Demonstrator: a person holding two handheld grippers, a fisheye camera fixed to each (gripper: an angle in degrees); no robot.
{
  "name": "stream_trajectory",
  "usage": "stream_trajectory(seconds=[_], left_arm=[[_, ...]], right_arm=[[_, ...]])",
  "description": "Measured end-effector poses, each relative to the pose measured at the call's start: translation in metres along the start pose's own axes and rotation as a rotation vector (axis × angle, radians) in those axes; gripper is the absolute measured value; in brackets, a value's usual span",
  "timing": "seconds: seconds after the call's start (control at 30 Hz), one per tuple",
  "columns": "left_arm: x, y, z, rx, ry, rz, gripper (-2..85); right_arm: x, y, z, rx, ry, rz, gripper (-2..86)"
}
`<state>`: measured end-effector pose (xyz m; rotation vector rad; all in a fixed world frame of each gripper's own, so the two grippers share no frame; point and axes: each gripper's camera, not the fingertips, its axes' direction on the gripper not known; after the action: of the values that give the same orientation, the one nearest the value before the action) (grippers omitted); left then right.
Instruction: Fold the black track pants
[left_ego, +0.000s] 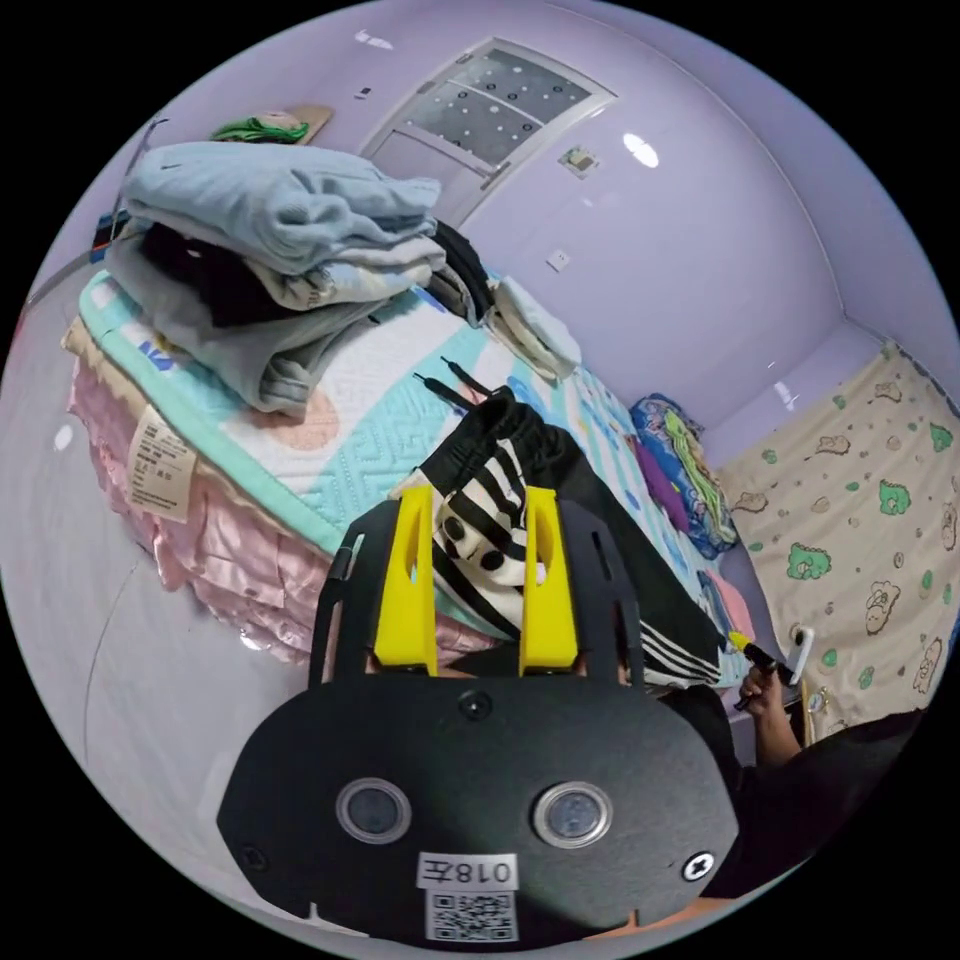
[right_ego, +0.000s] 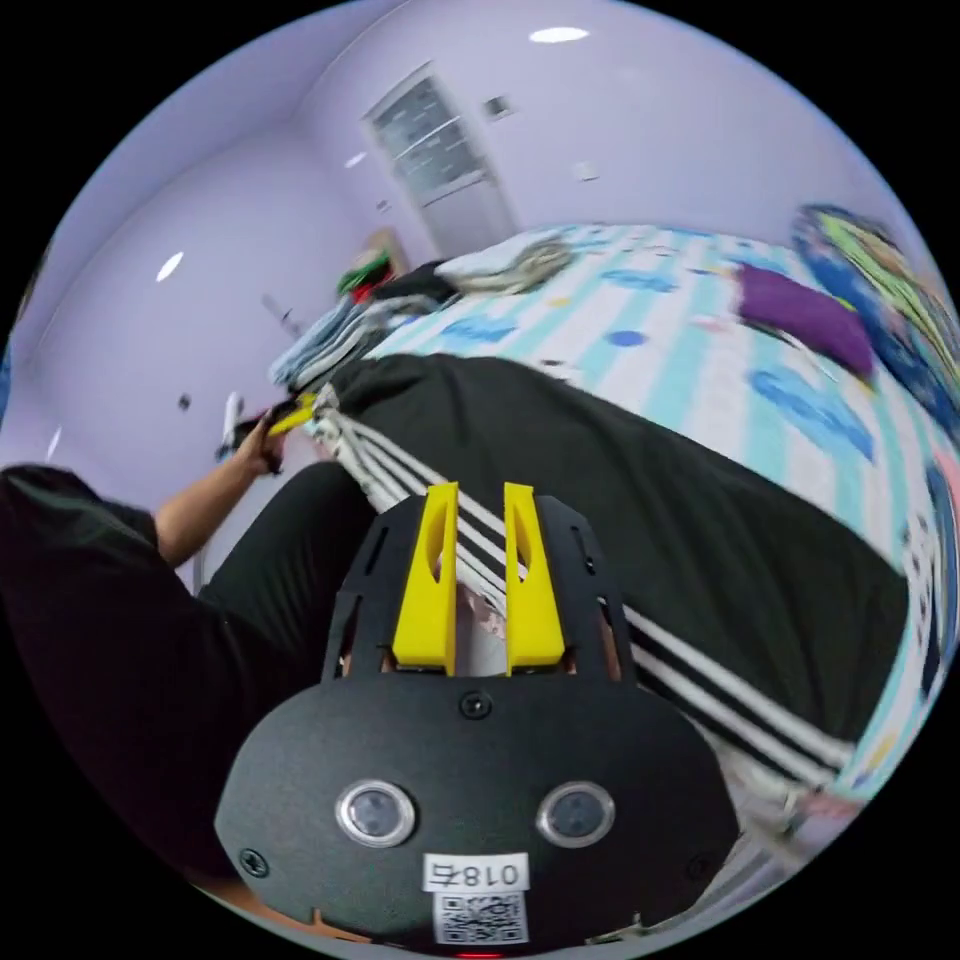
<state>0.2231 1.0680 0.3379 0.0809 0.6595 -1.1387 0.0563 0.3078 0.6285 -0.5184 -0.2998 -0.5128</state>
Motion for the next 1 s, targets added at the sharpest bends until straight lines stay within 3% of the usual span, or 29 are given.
stream_trajectory(seconds=[0.13,0.33,0.5,0.6,0.8,1.0], left_arm=[[0.008,-0.004,0.011,-0.053,-0.136,0.051,6.7],[-0.025,0.015,-0.016,-0.025,-0.042,0.046,5.6],[-0.048,0.025,-0.02,-0.019,0.055,0.057,6.2],[-0.053,0.035,-0.023,0.015,0.074,0.036,7.3],[-0.027,0.065,-0.059,0.21,-0.103,0.042,11.2],[-0.027,0.046,-0.042,0.099,-0.025,-0.011,17.5]], right_arm=[[-0.095,-0.058,0.128,-0.146,0.001,-0.281,7.5],[-0.147,-0.076,0.258,-0.379,-0.021,-0.37,6.5],[-0.154,-0.087,0.27,-0.439,-0.097,-0.423,5.3],[-0.161,-0.131,0.267,-0.348,-0.061,-0.482,6.0],[-0.218,-0.257,0.326,-0.243,-0.078,-0.708,10.0],[-0.244,-0.338,0.435,-0.505,-0.264,-0.699,13.6]])
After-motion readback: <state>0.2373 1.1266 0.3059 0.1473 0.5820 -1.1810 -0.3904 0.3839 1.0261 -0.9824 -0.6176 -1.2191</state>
